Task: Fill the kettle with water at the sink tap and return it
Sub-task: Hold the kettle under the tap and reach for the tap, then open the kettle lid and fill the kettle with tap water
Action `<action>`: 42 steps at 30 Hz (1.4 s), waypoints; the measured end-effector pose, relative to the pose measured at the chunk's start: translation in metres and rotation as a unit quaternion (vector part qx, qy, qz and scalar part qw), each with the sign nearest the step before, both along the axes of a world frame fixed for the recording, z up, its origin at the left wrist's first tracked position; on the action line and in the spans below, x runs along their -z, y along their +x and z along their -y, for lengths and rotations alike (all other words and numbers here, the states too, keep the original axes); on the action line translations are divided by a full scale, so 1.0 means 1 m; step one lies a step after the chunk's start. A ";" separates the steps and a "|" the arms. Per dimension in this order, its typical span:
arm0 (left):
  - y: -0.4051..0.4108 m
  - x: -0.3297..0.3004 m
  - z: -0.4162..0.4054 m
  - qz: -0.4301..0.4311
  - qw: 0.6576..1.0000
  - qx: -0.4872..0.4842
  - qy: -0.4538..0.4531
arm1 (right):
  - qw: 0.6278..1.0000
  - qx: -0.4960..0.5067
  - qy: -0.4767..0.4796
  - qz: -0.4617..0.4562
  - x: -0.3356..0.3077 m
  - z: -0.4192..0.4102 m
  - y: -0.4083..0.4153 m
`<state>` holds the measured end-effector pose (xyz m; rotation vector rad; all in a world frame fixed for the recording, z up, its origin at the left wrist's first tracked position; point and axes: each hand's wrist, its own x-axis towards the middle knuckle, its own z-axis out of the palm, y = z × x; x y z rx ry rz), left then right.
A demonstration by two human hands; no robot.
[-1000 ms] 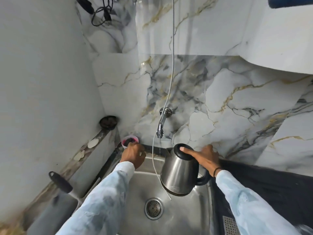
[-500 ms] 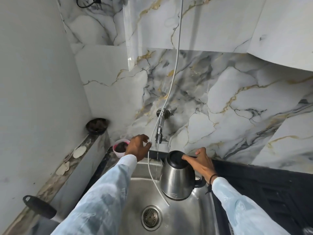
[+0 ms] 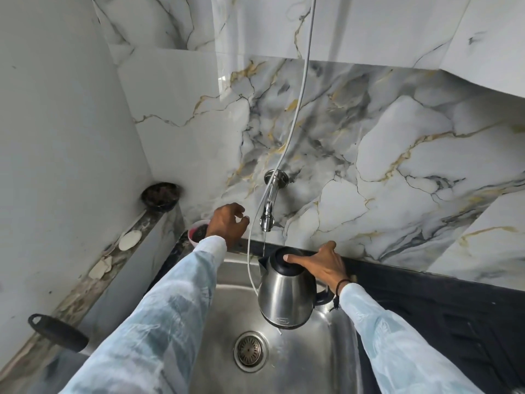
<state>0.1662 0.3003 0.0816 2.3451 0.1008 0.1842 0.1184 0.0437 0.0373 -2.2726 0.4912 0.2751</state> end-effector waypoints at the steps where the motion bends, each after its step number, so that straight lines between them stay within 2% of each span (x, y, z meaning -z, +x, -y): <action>1: -0.001 0.000 0.000 -0.009 1.000 0.000 0.001 | 1.000 0.002 0.004 0.000 0.001 0.000 0.000; 7: -0.019 0.002 0.005 -0.048 0.999 0.021 0.011 | 0.998 0.026 0.051 0.011 -0.001 0.002 -0.010; 14: -0.049 0.000 0.005 -0.040 0.999 0.005 0.004 | 1.000 0.015 -0.008 -0.026 -0.011 -0.002 -0.029; 19: -0.070 -0.001 -0.001 -0.044 0.999 -0.002 0.006 | 1.000 0.028 -0.006 -0.011 -0.009 0.001 -0.046; 23: -0.074 -0.001 -0.006 -0.047 0.999 -0.012 0.010 | 0.998 0.031 0.055 0.012 -0.012 -0.002 -0.044; 27: -0.071 -0.007 -0.005 -0.054 0.998 -0.020 0.009 | 0.997 -0.009 0.073 0.015 -0.024 -0.010 -0.039; 30: -0.054 -0.029 0.015 -0.029 0.999 -0.015 0.001 | 0.996 -0.010 0.082 0.031 -0.038 0.012 -0.022; 35: -0.059 -0.021 0.015 -0.062 0.998 0.005 -0.001 | 0.987 0.044 0.157 -0.007 -0.007 0.016 -0.033; 42: -0.032 -0.019 0.027 -0.082 0.996 0.005 -0.021 | 0.971 0.015 0.241 0.007 0.006 0.001 -0.010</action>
